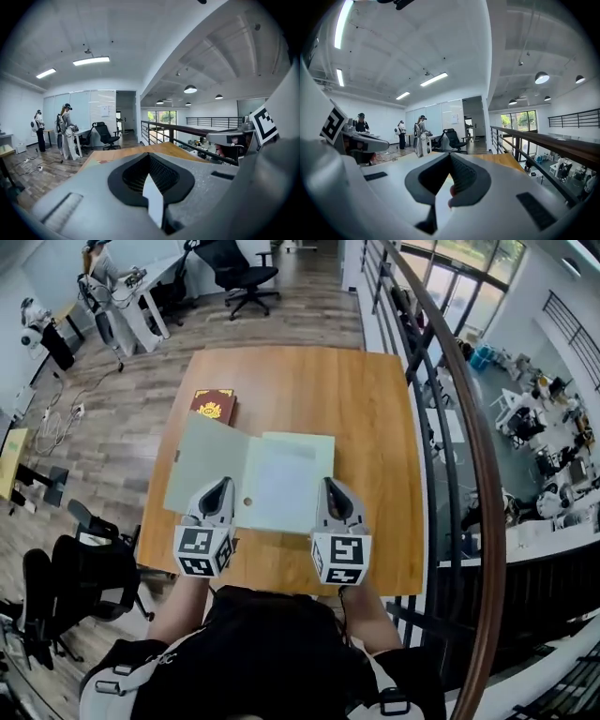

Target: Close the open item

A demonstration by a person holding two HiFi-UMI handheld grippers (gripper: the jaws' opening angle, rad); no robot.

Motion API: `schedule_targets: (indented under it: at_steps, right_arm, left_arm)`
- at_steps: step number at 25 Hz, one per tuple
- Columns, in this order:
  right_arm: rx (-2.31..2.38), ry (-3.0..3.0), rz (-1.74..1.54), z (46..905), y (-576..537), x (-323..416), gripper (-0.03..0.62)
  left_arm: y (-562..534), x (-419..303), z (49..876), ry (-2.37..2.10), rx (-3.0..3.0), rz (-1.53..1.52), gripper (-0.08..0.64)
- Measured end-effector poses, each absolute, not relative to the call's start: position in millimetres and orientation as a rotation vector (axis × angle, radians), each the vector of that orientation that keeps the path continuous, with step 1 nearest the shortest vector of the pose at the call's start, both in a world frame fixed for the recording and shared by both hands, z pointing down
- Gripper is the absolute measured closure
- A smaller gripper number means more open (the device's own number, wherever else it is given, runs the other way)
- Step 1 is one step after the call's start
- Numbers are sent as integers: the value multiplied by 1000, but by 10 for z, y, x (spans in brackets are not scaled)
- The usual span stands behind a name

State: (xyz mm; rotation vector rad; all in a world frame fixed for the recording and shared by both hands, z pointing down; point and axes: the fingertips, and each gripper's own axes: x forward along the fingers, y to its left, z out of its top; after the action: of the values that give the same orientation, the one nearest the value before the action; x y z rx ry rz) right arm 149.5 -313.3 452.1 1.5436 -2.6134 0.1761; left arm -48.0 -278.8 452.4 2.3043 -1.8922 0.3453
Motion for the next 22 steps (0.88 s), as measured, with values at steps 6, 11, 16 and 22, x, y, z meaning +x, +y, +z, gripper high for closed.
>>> schedule_targets:
  at_steps: [6,11,16,22]
  right_arm:
    - [1511,-2610,223,4788,-3404,1215,589]
    - [1515,-2578,223,4910,-3483,1100,589]
    - [1556,-2560,215,4871,-3589,1043,589]
    - [1583,-2533,216,4895,-3592,1008,588]
  left_arm:
    - [-2953,-1093,4645,-1975,2196,407,561]
    - [-3020,-1600,4673,-2082,2129,517,561]
    - [-3132,-2053,4672,-2140,2061,582,539]
    - [-3200,-2465,4898,-2094,2000,674,449]
